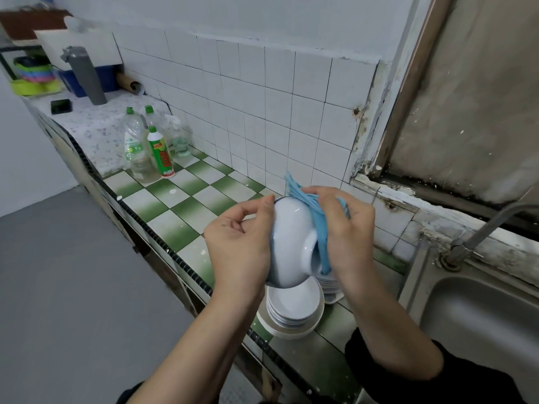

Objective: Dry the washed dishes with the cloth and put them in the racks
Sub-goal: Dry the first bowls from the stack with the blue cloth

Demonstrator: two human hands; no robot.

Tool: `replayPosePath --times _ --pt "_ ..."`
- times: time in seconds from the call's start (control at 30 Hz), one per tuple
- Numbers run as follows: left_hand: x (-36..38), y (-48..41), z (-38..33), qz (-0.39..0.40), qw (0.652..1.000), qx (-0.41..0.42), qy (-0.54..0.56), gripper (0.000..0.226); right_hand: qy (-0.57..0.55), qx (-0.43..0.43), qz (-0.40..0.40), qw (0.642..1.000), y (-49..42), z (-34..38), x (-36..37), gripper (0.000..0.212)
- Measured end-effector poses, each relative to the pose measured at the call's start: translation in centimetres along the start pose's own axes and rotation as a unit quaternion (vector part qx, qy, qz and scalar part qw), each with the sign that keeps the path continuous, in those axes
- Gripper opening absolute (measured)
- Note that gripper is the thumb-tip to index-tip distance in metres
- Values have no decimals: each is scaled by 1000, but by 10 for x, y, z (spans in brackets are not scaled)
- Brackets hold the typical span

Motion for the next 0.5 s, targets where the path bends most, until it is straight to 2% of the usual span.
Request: replayPosePath --times 0.1,0.17,0.23,0.37,0.5 --pt "-1 -6 -1 -12 1000 1 7 21 73 -144 -30 986 14 24 0 20" --pt "-6 -11 2 -26 1000 -7 6 23 106 -187 -26 976 21 29 1 21" --pt "-11 -14 3 -40 999 -9 8 28 113 -156 13 981 16 26 1 18" --pt "-12 -16 0 -42 999 -2 5 26 158 -95 148 972 6 23 7 34" --pt "-9 -19 -3 -41 999 5 -2 22 115 -115 146 976 -1 29 13 30"
Point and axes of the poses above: each hand's wrist, its own y-axis away from the middle knuckle, its own x-axis out of the palm, z = x × y, the point moved 7 cm from there along -y, towards the middle knuckle, and after that the axes turned 14 degrees about y, right-handed, at the moved point
